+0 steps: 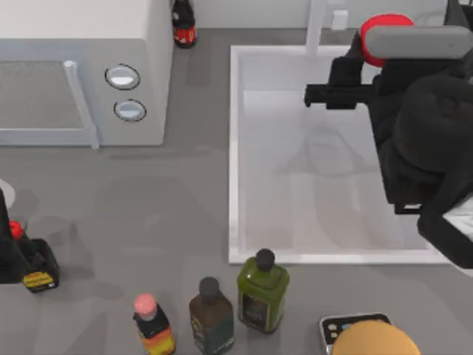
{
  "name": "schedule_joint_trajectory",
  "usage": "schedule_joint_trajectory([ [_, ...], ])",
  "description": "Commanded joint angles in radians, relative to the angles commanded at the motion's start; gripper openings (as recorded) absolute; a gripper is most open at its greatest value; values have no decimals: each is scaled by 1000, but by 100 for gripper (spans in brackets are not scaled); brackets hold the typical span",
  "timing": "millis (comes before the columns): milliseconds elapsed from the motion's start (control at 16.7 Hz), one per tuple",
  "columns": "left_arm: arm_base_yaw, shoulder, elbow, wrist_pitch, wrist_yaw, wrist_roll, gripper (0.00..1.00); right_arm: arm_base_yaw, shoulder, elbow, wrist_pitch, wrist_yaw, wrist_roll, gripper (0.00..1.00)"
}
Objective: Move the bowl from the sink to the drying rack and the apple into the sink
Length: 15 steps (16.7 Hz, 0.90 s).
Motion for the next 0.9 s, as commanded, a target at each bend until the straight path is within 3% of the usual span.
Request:
schedule_joint_trajectory([
  [420,0,0,0,0,0,0,100,-1,32,0,34,-2,2,0],
  [900,0,0,0,0,0,0,100,5,411,-55,462,12,-3,0],
])
